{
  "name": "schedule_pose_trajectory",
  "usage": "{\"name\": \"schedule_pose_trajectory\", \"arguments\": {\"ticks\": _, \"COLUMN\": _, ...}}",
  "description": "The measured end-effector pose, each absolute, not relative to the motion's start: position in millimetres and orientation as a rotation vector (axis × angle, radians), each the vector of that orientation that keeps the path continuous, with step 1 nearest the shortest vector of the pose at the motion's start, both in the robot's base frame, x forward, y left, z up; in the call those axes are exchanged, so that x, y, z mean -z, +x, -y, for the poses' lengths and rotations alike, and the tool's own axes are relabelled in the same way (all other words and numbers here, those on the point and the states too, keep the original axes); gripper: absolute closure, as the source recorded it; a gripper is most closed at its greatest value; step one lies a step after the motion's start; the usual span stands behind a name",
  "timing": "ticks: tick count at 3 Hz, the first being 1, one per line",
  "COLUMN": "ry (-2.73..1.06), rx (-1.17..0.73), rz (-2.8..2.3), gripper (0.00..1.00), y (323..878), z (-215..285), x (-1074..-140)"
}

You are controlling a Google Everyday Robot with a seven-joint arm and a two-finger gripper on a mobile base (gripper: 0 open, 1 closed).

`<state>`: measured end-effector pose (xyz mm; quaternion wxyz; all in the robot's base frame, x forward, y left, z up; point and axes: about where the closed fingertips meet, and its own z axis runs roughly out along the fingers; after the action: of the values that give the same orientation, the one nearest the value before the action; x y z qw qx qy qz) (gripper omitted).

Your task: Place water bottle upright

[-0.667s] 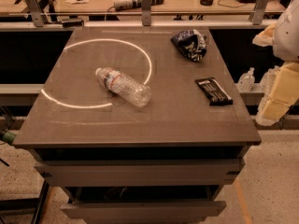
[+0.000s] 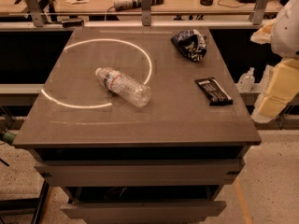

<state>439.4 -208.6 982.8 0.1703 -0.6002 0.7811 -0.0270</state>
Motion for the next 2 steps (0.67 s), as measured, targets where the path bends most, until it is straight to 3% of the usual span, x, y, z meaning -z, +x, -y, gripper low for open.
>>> {"name": "schedule_pose_trajectory", "arguments": {"ticks": 2, "ry": -1.566, "rx": -0.065, "rz": -2.247, "gripper": 0.00, "y": 444, "z": 127, "x": -1002}}
